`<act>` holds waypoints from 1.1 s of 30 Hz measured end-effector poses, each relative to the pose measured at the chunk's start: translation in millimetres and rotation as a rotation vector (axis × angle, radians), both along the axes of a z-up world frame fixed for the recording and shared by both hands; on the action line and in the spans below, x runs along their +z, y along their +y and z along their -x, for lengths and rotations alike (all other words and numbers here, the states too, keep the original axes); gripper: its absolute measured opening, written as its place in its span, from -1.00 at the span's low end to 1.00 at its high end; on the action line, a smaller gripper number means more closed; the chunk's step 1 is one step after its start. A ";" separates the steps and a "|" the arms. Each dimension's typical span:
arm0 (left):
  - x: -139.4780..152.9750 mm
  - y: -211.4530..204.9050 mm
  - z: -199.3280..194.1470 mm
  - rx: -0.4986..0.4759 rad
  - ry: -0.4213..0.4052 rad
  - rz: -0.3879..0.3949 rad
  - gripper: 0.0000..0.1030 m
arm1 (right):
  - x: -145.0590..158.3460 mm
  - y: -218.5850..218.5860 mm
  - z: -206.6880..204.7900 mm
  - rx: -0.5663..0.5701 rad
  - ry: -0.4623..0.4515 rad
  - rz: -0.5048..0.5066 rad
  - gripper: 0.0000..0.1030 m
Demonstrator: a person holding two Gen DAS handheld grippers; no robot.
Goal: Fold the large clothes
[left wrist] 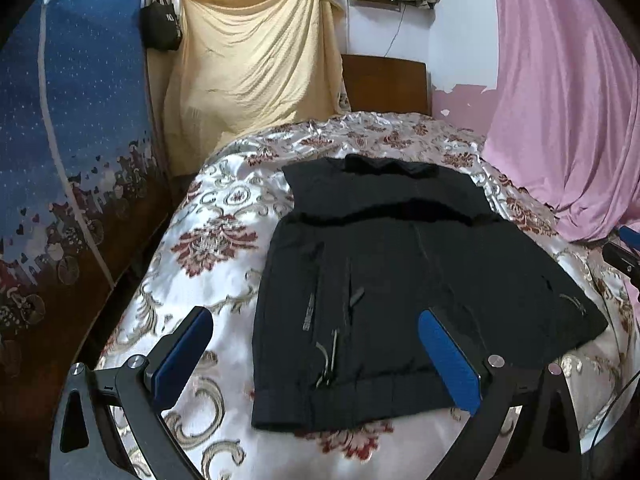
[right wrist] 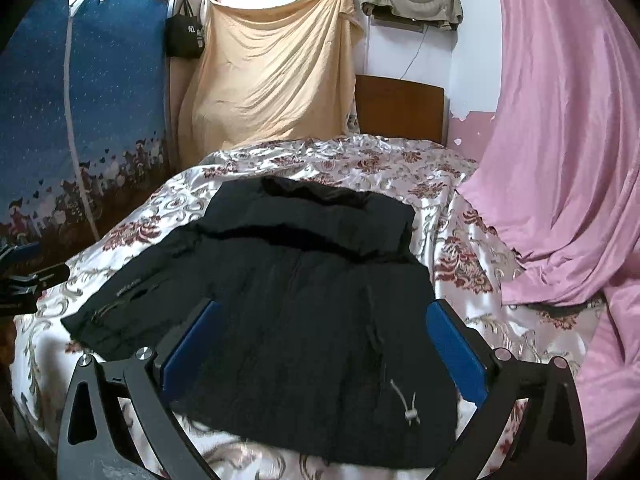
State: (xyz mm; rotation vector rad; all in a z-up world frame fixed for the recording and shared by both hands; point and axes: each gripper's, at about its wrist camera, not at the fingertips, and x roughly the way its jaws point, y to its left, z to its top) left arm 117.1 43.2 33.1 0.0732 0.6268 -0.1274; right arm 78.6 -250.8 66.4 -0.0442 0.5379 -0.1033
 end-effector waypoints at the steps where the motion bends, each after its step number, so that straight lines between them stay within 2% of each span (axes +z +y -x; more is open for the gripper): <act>1: -2.3 1.3 2.3 -0.001 0.003 -0.004 1.00 | -2.5 0.0 3.5 -0.001 0.003 0.000 0.96; 8: -18.8 12.5 12.1 -0.017 0.035 -0.002 1.00 | -15.9 3.2 22.1 0.015 0.024 0.024 0.96; 12: -27.6 14.0 15.5 -0.072 0.056 -0.022 1.00 | -26.3 3.0 29.6 0.042 0.065 0.035 0.96; 23: -62.6 5.9 6.5 -0.222 0.210 -0.180 1.00 | -70.3 4.4 26.7 0.170 0.288 0.186 0.96; 27: -75.9 -1.2 -4.0 -0.204 0.257 -0.281 1.00 | -83.8 5.9 23.4 0.170 0.332 0.255 0.96; 29: -80.7 -8.9 -5.9 -0.217 0.266 -0.329 1.00 | -87.4 6.0 19.8 0.166 0.349 0.252 0.96; 33: -83.4 -26.0 -2.0 -0.252 0.216 -0.440 1.00 | -91.3 -4.2 12.6 0.148 0.378 0.173 0.96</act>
